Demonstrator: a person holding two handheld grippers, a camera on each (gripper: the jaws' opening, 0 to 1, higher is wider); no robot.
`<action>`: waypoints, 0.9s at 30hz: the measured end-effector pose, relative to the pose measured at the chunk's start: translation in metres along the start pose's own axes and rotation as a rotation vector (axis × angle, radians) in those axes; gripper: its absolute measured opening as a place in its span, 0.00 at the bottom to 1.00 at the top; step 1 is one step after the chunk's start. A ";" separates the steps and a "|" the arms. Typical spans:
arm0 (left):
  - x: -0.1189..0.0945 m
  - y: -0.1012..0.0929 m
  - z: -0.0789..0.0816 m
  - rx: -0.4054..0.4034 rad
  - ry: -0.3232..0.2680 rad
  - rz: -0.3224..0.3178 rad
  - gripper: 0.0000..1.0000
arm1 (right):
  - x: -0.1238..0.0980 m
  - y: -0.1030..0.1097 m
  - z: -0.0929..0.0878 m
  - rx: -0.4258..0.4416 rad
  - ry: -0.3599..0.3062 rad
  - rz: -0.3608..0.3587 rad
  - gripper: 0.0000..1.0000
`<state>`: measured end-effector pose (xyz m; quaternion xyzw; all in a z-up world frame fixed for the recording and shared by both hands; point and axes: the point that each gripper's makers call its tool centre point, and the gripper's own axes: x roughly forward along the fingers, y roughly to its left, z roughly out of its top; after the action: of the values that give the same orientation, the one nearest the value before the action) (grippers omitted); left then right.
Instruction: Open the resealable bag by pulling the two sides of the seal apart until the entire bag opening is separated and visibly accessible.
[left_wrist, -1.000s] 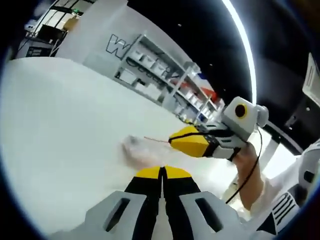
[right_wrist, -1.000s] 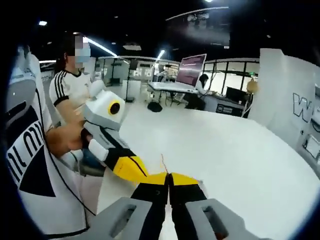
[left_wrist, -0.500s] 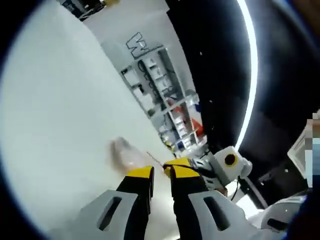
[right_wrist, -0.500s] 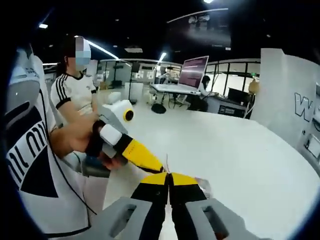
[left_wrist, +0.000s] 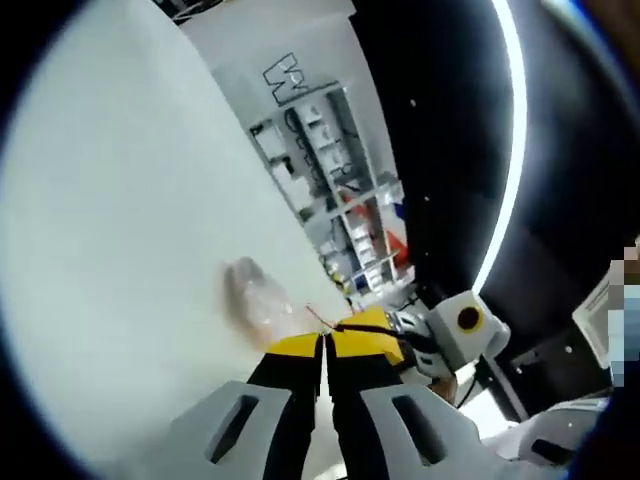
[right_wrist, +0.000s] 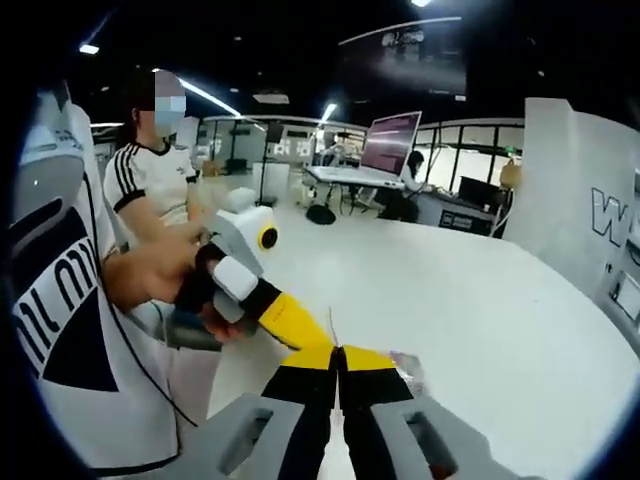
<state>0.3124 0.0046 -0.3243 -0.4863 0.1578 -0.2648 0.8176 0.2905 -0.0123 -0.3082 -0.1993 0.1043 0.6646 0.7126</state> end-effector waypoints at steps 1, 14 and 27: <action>0.000 -0.001 -0.002 0.013 0.005 0.004 0.02 | 0.000 0.000 -0.001 0.000 0.003 0.003 0.00; -0.006 -0.007 -0.026 0.173 0.051 0.062 0.01 | -0.001 0.006 -0.011 0.049 0.072 0.092 0.05; -0.008 0.003 -0.016 0.248 0.077 0.086 0.01 | 0.007 0.009 -0.016 0.084 0.131 0.158 0.00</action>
<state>0.2982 -0.0008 -0.3342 -0.3638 0.1760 -0.2653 0.8754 0.2841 -0.0120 -0.3266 -0.2035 0.1941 0.6992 0.6573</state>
